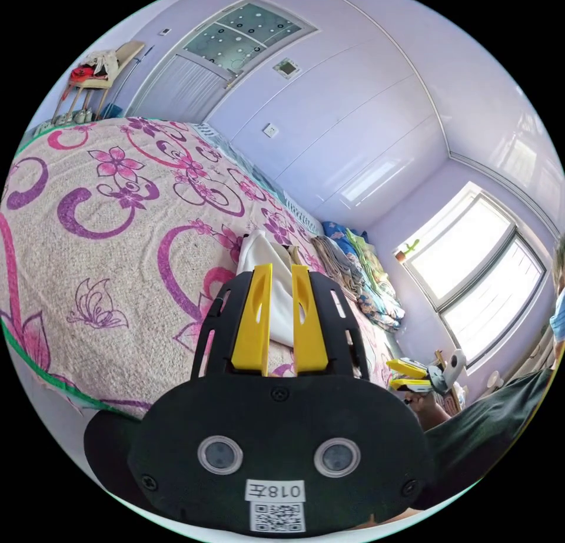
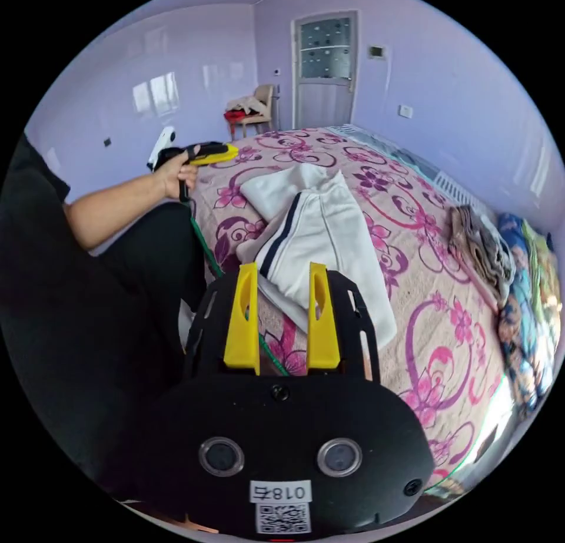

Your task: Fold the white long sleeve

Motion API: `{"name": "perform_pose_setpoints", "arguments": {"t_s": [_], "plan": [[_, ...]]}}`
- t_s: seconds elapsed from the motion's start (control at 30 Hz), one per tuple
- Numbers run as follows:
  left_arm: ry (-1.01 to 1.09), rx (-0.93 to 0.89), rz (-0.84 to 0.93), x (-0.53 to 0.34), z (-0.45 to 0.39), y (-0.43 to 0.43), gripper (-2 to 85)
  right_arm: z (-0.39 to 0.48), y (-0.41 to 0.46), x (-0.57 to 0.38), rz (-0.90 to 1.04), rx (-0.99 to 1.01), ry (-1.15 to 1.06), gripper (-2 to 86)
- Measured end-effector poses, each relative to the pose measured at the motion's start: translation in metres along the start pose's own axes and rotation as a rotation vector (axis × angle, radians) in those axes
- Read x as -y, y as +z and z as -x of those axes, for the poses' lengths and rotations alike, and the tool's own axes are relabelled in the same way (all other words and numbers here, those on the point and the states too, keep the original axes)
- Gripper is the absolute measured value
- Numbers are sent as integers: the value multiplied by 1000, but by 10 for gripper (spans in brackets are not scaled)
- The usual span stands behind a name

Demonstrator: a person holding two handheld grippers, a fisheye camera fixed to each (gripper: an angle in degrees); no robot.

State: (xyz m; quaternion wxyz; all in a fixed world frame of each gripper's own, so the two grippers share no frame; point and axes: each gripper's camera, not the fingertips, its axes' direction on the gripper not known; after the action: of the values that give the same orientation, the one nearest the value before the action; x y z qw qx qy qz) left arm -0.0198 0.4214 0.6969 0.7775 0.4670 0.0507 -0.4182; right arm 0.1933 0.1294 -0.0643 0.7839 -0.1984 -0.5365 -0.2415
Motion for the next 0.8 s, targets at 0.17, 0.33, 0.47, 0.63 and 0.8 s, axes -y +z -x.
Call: {"name": "perform_pose_setpoints", "arguments": {"t_s": [0.17,0.33,0.47,0.63,0.8], "plan": [[34,11,36,34,-22,16,60,30,43,9,156,-169,-341,117],[71,30,83,83,-33,47,60,16,59,11,240,-323,-448,44],[119,47,168,136,-38,97,66,-86,-3,22,43,-30,39,36],[156,110,267,188,-44,169,99,-254,-50,-20,-264,310,675,45],[225,220,401,215,-68,217,135,-396,-15,-77,-161,249,1129,70]]}}
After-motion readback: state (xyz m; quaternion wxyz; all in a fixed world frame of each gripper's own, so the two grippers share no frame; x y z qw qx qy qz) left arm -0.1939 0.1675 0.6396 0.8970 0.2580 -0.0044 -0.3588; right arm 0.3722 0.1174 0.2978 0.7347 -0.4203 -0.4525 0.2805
